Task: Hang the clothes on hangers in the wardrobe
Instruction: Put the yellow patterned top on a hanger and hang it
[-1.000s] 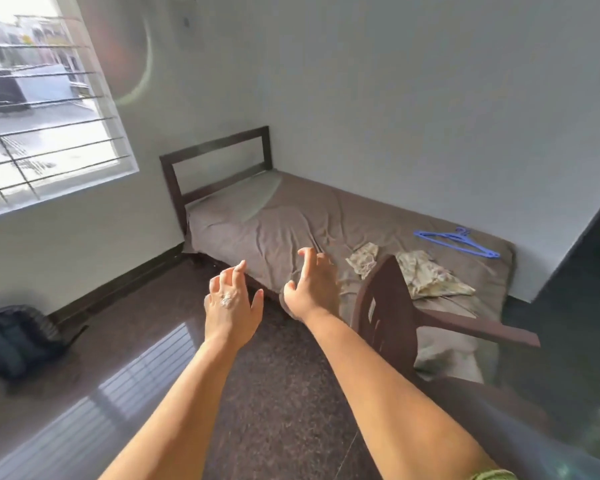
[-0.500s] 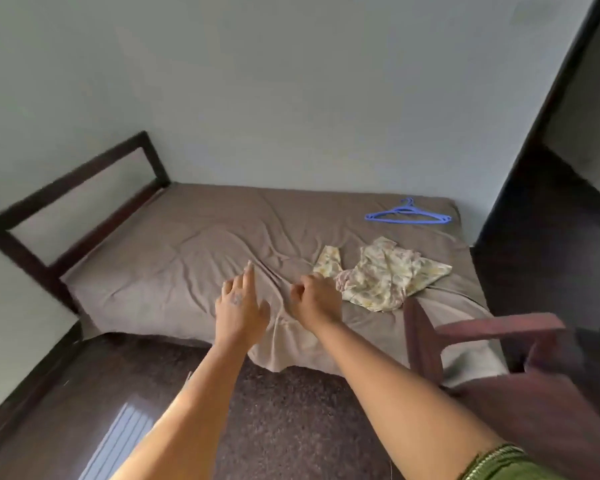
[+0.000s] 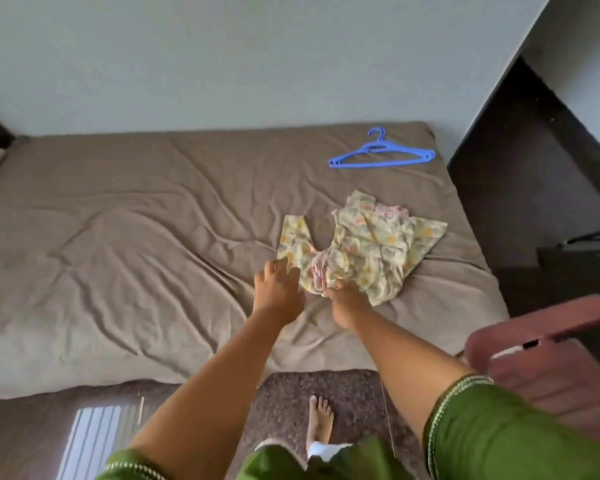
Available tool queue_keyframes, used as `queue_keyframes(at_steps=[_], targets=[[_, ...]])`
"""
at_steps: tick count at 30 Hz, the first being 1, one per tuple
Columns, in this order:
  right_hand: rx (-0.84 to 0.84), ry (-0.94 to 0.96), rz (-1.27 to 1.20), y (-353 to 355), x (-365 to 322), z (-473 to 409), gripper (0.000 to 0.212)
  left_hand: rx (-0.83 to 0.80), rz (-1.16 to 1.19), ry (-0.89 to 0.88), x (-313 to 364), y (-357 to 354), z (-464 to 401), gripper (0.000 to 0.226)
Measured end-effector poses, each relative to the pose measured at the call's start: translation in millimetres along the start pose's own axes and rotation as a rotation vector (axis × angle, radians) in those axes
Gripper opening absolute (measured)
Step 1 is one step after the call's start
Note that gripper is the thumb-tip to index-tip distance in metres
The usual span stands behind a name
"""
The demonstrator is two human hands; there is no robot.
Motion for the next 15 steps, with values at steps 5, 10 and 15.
queue_keyframes(at_steps=[5, 10, 15], targets=[[-0.150, -0.071, -0.035, -26.6, 12.6, -74.4, 0.044, -0.109, -0.232, -0.190, -21.3, -24.2, -99.6, 0.045], [-0.201, -0.182, 0.087, -33.9, 23.7, -112.0, 0.044, -0.209, -0.188, -0.235, -32.9, -48.5, -149.6, 0.045], [-0.220, -0.223, 0.114, 14.0, 6.6, -118.9, 0.036, -0.386, -0.091, -0.229, -36.7, -51.6, -151.6, 0.039]])
Point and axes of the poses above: each hand's wrist, its own z-axis away from the middle knuckle, its own y-axis out of the back of the hand, x = y × z, the point moved 3 cm from there along -z, towards the middle knuckle, and after that the axes turned 1 degree about -y, right-handed, at the moved point
